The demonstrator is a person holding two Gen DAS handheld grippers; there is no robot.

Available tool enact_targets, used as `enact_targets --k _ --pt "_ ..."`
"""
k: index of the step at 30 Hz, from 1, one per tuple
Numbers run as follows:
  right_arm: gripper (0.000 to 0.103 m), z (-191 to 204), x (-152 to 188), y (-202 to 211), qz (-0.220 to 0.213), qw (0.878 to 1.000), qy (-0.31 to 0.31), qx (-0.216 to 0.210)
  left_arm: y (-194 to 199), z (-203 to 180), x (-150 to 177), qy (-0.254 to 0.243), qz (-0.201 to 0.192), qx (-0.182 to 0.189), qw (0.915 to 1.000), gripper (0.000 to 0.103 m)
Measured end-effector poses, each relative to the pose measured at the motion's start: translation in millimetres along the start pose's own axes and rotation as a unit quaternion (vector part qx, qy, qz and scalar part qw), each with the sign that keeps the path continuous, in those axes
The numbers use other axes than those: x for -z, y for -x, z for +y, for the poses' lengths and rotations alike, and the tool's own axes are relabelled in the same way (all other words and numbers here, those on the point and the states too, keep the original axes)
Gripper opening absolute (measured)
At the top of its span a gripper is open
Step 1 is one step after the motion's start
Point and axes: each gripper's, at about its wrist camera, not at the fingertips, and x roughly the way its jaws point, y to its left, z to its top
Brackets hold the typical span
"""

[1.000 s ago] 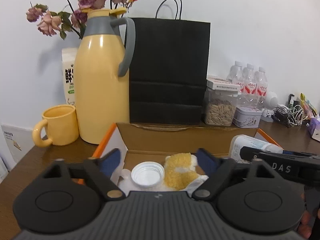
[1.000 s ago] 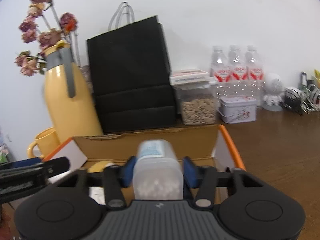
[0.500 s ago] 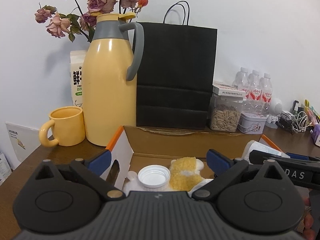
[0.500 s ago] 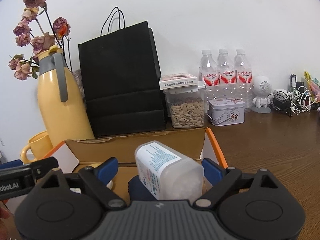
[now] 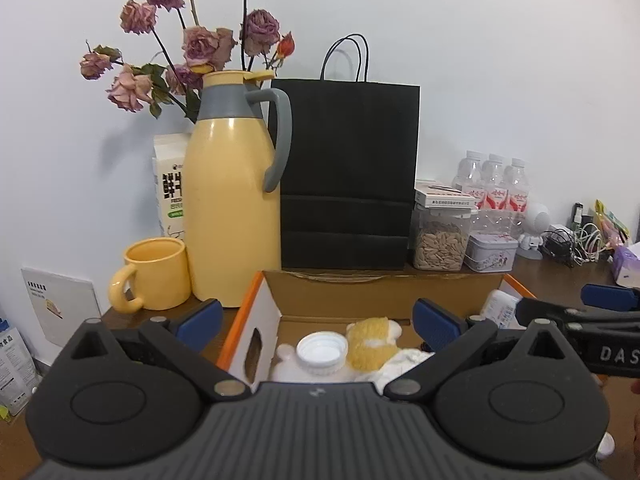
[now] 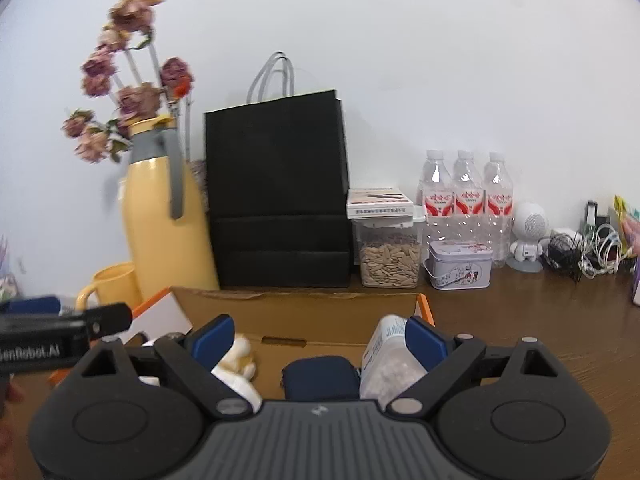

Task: Organize objects
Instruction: 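Move both tools back over the table clutter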

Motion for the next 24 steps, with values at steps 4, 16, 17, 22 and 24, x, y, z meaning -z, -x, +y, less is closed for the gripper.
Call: enact_targets --k 4,16,17,22,24 --pt "0.100 6.0 7.4 27.5 0.009 1.000 0.027 -0.005 26.5 12.1 7.0 0.003 0.008 0.003 1.0000 0.103" --pt "0.102 14.3 68.9 107.6 0.070 0.995 0.064 -0.038 97.8 43.5 65.3 -0.016 0.062 -0.007 0.9979 0.103" --pt "0.102 14.6 75.1 112.3 0.077 0.994 0.063 -0.041 103.0 45.7 71.8 -0.016 0.069 -0.006 0.9975 0.103" --pt "0.102 16.1 99.1 129.5 0.104 0.992 0.054 -0.045 126.0 54.7 96.4 -0.011 0.087 -0.001 0.9962 0.103" --pt "0.102 16.7 106.7 136.0 0.109 0.992 0.051 -0.046 135.4 56.4 104.3 -0.010 0.086 -0.001 0.9962 0.103"
